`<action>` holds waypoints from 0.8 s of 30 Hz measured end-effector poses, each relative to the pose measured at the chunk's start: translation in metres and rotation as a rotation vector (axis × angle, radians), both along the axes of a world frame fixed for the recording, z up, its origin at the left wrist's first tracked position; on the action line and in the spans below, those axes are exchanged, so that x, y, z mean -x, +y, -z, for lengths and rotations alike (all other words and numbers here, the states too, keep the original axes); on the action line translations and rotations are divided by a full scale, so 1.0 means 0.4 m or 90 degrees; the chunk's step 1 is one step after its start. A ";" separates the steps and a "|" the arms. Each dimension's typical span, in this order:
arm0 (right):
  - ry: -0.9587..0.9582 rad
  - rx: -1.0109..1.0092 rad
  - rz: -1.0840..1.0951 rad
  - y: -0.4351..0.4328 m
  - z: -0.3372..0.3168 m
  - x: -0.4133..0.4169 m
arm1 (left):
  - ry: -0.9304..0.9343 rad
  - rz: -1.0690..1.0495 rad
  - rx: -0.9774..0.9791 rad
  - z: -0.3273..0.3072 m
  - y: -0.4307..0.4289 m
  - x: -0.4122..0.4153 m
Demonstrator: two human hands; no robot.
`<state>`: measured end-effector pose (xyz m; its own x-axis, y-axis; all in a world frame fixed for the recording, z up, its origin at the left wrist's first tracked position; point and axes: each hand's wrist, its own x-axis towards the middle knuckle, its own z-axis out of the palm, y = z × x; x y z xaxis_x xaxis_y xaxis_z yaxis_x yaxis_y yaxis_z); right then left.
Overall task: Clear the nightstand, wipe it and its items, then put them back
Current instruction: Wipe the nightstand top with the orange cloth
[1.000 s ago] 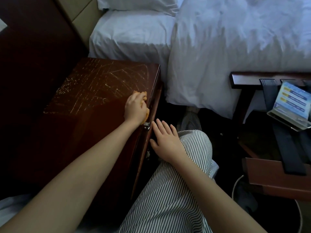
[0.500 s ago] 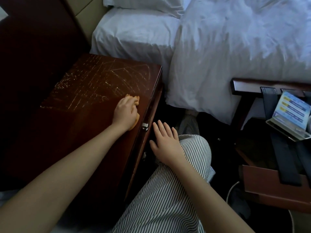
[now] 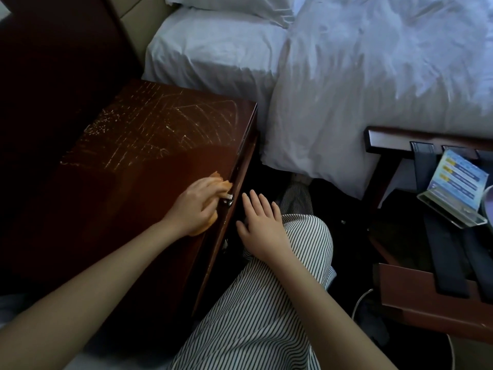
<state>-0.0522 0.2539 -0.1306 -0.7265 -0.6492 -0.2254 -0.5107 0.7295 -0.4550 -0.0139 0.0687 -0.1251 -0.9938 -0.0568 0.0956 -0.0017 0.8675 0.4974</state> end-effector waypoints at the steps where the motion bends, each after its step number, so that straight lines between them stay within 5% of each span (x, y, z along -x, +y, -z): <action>1: -0.001 -0.002 -0.001 0.002 0.000 0.001 | 0.006 -0.030 -0.004 0.001 -0.018 -0.018; 9: 0.019 -0.019 -0.032 -0.003 -0.005 -0.003 | 0.027 -0.320 0.024 0.010 -0.044 0.061; 15: 0.035 -0.049 -0.023 0.000 -0.014 -0.014 | 0.036 -0.246 -0.002 0.013 0.020 0.103; 20: 0.040 -0.047 -0.027 -0.029 -0.015 -0.030 | 0.034 -0.083 -0.009 0.019 0.020 -0.026; 24: 0.056 -0.024 -0.042 -0.066 -0.024 -0.042 | 0.020 -0.080 0.000 0.016 -0.058 -0.159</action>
<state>-0.0353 0.2274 -0.1208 -0.7004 -0.6884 -0.1884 -0.5947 0.7088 -0.3794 0.0497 0.0455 -0.1316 -0.9753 -0.1808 0.1268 -0.0947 0.8611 0.4995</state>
